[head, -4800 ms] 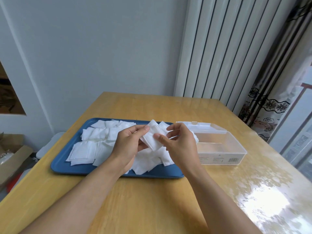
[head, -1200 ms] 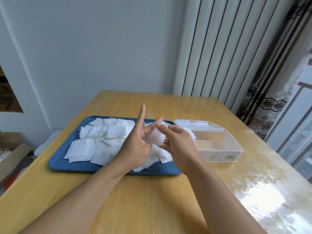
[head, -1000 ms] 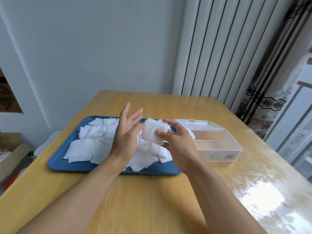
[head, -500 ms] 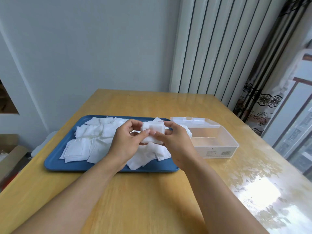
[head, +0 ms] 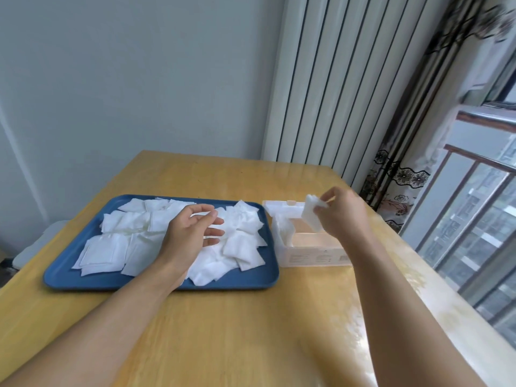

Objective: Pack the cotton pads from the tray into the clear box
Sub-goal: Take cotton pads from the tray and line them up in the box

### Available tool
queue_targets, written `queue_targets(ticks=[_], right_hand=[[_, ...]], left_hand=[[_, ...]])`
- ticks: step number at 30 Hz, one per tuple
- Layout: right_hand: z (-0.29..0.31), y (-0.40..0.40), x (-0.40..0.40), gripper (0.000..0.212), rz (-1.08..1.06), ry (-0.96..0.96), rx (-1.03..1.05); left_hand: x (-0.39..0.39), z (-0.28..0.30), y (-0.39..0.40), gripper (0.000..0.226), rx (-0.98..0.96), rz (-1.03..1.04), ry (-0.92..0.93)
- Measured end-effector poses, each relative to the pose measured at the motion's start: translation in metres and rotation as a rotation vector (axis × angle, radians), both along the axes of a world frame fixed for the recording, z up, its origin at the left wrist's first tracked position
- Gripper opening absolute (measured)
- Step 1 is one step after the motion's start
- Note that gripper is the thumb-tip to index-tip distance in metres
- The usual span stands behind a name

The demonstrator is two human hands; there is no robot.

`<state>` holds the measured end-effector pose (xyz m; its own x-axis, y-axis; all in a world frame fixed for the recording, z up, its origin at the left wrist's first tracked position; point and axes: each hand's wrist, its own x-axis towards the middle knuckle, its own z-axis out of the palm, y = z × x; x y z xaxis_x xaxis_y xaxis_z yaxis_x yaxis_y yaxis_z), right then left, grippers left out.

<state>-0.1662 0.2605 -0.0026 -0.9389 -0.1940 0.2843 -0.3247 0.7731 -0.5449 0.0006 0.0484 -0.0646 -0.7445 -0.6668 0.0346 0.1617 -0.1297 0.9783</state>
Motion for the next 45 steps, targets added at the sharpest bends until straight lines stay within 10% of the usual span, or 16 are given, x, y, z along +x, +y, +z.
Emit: queue_targets(ticks=[7,23,38,41,45], right_hand=[[-0.044,-0.02,-0.015,0.017,-0.033,0.009,0.24],[-0.047,-0.025,-0.005,0.053,0.012,-0.128,0.177],[-0.033,-0.025,0.013,0.043,-0.068,0.109,0.054],[-0.024,-0.038,0.035,0.01,0.132,0.368,-0.013],[-0.034,-0.07,0.076,0.029,0.619,0.107,0.195]], left_hand=[[0.0,-0.002,-0.001,0.017,0.009,-0.006,-0.019],[0.0,-0.001,-0.006,0.016,0.013,0.023,-0.046],[0.005,0.006,-0.013,0.014,0.028,0.114,-0.007],[0.004,0.005,-0.014,0.021,0.01,0.123,-0.019],[0.003,0.004,-0.016,0.036,-0.028,0.172,-0.035]])
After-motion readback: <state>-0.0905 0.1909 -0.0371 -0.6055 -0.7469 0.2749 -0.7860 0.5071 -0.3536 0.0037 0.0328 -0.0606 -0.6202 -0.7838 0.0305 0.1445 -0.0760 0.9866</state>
